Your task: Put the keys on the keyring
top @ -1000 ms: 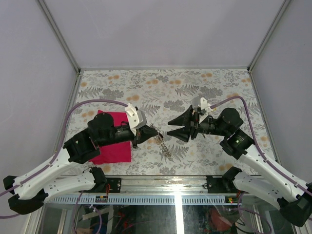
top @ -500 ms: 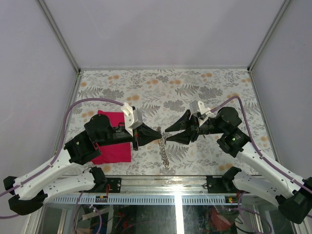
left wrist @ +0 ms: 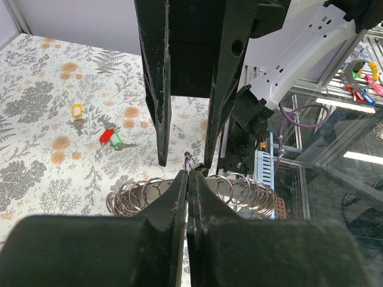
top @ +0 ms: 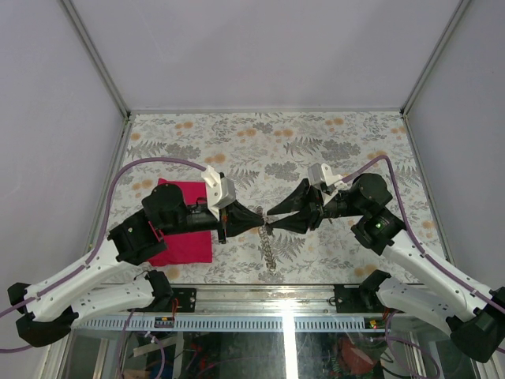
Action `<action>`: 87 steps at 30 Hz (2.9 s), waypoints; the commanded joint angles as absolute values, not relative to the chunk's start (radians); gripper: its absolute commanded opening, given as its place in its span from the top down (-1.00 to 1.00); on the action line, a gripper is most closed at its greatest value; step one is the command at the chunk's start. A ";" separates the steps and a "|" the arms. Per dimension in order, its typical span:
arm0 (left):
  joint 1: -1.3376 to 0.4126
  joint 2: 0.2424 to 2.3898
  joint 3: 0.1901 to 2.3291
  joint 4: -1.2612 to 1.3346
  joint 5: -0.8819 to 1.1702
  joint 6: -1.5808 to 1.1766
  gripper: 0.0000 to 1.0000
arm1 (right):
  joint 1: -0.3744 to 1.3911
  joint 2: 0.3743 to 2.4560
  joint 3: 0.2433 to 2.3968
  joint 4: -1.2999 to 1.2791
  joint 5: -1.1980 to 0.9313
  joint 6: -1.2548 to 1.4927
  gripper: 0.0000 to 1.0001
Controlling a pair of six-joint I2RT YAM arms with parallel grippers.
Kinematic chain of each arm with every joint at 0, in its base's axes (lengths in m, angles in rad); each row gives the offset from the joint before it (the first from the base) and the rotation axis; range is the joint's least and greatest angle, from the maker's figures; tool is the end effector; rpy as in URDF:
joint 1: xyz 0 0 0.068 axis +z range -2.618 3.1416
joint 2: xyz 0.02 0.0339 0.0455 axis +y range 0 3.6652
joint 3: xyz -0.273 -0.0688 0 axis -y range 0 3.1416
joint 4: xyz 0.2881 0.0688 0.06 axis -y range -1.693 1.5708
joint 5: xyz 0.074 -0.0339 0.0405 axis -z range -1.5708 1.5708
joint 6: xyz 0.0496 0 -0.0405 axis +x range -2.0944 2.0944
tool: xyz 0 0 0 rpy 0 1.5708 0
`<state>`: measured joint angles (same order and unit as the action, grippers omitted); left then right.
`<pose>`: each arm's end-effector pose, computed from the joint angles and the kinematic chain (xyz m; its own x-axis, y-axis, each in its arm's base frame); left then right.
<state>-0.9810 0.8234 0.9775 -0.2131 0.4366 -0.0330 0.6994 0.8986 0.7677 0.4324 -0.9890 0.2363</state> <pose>0.1097 -0.2017 0.4102 -0.0654 0.0439 -0.9969 0.9863 0.1547 -0.0579 0.1571 0.1863 0.3791 -0.0048 0.1641 -0.9864 -0.9907 -0.1352 -0.0177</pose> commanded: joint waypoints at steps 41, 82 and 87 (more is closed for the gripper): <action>-0.982 0.833 0.917 -0.059 0.372 -0.050 0.25 | 0.717 0.985 1.290 -0.738 -0.638 -0.270 1.00; -0.982 0.909 0.885 0.087 0.609 -0.048 0.42 | 0.989 1.187 1.602 -1.009 -0.519 -0.262 1.00; -0.982 0.921 0.895 0.081 0.612 -0.043 0.51 | 0.988 1.184 1.595 -0.996 -0.527 -0.262 1.00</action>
<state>-0.9810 0.9169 0.8555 0.0307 0.5888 -0.0547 0.9771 1.2144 1.5890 -1.0569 -0.4900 -0.2558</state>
